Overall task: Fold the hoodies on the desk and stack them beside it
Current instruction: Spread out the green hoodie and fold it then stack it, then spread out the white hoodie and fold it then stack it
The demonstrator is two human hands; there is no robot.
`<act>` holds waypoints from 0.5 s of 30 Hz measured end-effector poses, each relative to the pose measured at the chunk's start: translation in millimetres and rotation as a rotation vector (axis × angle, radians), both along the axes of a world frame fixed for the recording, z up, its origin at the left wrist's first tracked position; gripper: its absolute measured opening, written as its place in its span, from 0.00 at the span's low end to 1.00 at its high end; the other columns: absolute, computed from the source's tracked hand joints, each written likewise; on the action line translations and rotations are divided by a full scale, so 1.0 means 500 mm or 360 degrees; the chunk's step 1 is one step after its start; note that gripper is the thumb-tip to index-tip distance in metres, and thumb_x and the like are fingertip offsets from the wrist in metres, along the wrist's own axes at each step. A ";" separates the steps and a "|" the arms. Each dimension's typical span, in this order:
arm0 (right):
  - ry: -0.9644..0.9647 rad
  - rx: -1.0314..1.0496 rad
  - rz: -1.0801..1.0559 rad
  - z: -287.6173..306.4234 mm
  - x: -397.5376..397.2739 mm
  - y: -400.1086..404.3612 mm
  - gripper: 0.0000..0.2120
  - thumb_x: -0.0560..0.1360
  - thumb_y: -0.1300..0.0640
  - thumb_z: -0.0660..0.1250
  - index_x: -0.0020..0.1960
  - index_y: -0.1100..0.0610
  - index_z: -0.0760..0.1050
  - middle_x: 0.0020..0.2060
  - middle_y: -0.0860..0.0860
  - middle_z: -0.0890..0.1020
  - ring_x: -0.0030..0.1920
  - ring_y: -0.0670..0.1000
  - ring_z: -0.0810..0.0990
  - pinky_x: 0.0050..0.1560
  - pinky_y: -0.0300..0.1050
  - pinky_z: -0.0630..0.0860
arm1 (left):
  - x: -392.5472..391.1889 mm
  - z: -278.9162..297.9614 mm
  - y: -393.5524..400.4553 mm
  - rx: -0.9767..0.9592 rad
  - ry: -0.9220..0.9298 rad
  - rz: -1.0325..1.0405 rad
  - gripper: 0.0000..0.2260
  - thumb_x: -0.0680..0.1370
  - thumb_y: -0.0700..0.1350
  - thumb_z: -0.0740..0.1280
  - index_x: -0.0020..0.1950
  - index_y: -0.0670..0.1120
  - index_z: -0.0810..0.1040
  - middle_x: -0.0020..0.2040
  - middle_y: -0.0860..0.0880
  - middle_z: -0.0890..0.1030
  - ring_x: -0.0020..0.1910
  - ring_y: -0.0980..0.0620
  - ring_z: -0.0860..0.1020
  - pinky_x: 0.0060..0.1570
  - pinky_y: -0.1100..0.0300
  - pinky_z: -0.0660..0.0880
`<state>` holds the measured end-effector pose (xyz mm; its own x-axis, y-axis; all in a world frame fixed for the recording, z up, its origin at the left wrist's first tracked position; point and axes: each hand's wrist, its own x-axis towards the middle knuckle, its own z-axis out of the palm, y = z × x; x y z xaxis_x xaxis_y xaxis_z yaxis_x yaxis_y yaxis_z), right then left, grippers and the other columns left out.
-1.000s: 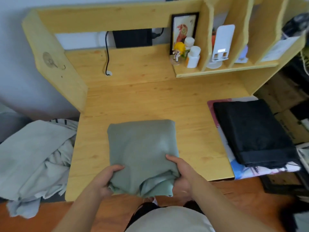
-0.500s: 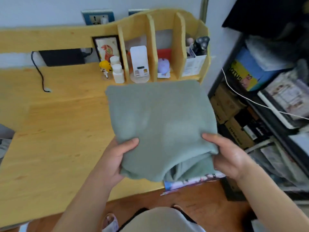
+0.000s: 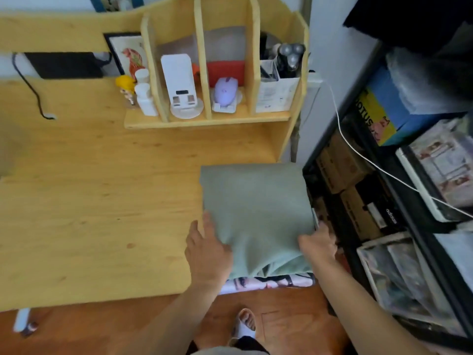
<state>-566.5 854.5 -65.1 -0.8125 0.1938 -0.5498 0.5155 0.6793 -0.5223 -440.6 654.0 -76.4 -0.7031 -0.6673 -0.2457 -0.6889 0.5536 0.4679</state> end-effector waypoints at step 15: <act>0.0973 0.0865 0.1272 -0.143 -0.120 -0.141 0.32 0.82 0.39 0.48 0.82 0.49 0.51 0.82 0.55 0.49 0.81 0.61 0.42 0.79 0.61 0.42 | -0.186 -0.147 -0.049 -0.0397 -0.0170 -0.0555 0.29 0.82 0.65 0.43 0.82 0.62 0.40 0.83 0.50 0.36 0.81 0.44 0.33 0.74 0.37 0.58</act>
<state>-626.3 783.9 -136.7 -0.9129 -0.4077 -0.0215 -0.4052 0.9113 -0.0736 -533.3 629.8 -149.9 -0.8761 -0.4428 -0.1907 -0.4782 0.8485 0.2268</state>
